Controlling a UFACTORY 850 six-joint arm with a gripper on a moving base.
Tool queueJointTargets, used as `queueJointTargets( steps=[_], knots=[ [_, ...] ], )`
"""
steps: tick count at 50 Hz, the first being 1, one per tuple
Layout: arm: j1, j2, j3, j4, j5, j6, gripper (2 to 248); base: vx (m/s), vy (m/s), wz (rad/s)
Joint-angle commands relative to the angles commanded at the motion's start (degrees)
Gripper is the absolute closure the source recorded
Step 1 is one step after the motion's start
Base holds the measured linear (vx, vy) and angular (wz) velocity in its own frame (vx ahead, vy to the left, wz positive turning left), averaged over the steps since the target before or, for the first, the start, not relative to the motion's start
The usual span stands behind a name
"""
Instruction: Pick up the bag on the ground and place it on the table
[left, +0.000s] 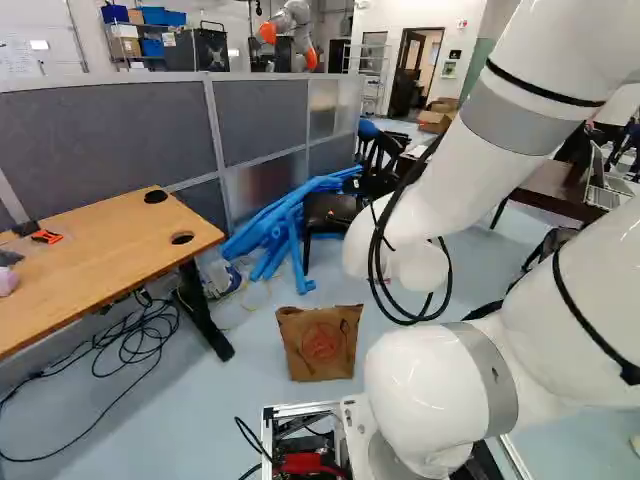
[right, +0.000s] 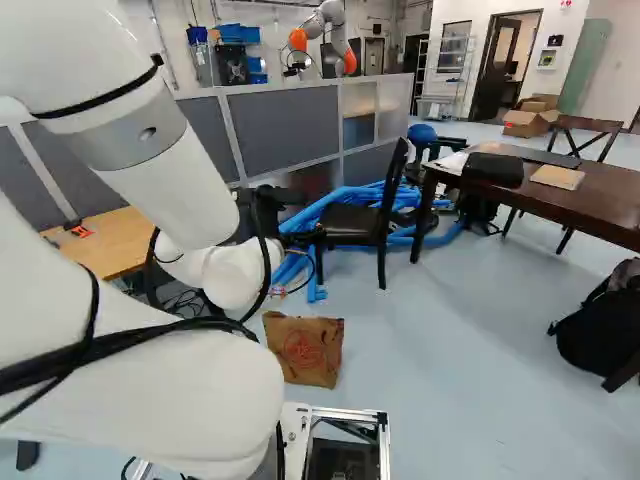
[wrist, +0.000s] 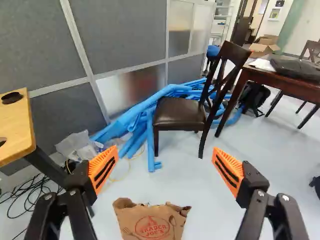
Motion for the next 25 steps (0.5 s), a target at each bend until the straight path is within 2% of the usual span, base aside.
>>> queueJointTargets(
  steps=[14,15,25],
  knots=[
    [0.0,0.0,0.0,0.0,0.0,0.0,3,0.161,0.000,-0.018],
    [0.0,-0.9,-0.8,0.0,0.0,0.0,3,0.156,-0.007,-0.026],
    [0.0,-2.5,-2.2,0.0,0.0,0.0,3,0.037,0.000,-0.010]
  ],
)
